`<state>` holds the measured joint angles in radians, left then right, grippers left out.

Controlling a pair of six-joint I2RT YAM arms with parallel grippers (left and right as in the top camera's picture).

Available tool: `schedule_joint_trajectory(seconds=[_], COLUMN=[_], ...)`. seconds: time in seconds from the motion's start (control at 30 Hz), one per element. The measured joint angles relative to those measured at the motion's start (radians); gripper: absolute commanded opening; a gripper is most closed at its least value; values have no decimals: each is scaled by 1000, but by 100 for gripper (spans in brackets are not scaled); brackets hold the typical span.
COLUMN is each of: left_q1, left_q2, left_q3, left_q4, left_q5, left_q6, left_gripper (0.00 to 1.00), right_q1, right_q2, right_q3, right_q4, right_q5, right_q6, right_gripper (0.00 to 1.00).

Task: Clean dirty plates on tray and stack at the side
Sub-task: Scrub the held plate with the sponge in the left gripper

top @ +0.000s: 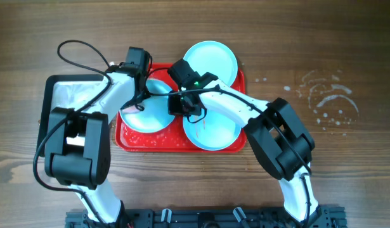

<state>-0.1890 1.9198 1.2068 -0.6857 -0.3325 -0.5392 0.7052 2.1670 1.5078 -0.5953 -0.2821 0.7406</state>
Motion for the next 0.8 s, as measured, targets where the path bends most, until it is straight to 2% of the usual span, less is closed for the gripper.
schedule_joint_trajectory(seconds=[0.07,0.17,0.3,0.37,0.5,0.63,0.8], left_q1=[0,3,5,6,18,18,19], left_q2=[7,8,8,8,7,7,12], left_q3=[-2,0,13,22,32,30,26], left_q4=[102,156,47,-34,-216,-267,-350], left_q5=[45,223,407,442,339,193,103], left_q6=[-6,60,162,206,203,129,43], left_gripper=[4,4,4,4,4,4,4], right_q1=[-5,-8,-9,-9,0,4,8], right_q2=[0,0,-2,-2,-2,-2,-2], right_q3=[0,0,0,0,0,0,0], right_q4=[0,-5,-15,-18,-16,-15,-11], right_q5=[9,14,17,16,8,9,-1], right_q6=[7,7,2,-6,-28,-31,-31], right_gripper=[4,4,4,4,5,4,4])
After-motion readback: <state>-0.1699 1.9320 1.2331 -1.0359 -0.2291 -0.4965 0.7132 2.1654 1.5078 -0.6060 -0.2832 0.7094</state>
